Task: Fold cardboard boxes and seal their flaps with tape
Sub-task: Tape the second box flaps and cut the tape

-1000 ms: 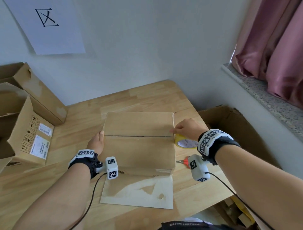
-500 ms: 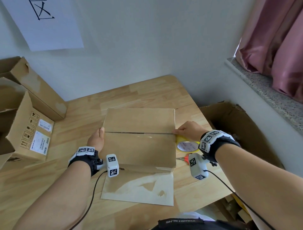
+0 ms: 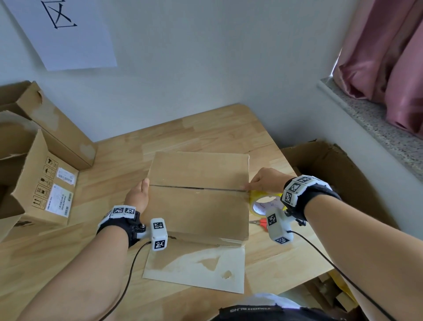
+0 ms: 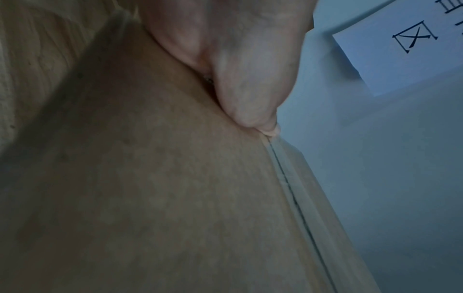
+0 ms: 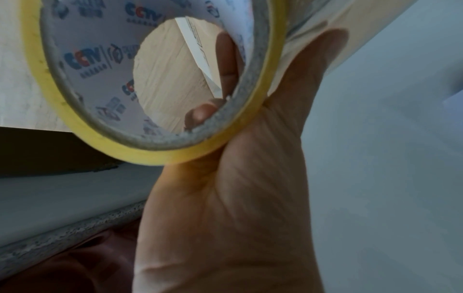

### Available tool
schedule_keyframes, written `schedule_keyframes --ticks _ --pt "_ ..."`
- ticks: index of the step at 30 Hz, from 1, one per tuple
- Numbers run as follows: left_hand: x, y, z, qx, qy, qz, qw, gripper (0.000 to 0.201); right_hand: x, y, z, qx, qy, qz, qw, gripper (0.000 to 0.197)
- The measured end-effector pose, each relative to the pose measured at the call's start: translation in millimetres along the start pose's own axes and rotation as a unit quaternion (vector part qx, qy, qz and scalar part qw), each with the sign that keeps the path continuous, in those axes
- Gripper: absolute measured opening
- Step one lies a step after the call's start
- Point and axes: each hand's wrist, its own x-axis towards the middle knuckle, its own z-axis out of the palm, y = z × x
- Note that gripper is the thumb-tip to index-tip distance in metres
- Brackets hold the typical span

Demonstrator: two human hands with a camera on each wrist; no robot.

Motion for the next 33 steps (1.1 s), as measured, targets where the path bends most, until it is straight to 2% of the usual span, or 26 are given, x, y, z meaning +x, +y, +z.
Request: schedule_keyframes --ticks 4,9,17,22,29,33 --pt "-1 0 1 0.005 -0.004 0.003 1.0 0.055 -4 1 -4 -0.035 -0.021 -0.008 0.999 0.053" --pt "-2 0 0 0.009 -0.016 0.003 1.0 0.056 -2 8 1 -0.014 0.0 -0.009 1.0 0.064" --pt "-3 0 1 0.016 -0.013 0.001 1.0 0.057 -2 11 2 -0.001 0.067 -0.022 0.998 0.057" --pt "-5 1 3 0.018 -0.012 0.004 1.0 0.055 -4 13 3 -0.001 0.072 -0.034 0.997 0.042" --pt "-5 1 4 0.021 -0.009 0.011 1.0 0.055 -7 16 10 0.012 0.079 -0.041 0.996 0.033" --pt "-3 0 3 0.019 -0.007 0.012 1.0 0.055 -7 17 11 0.001 0.072 -0.042 0.997 0.037"
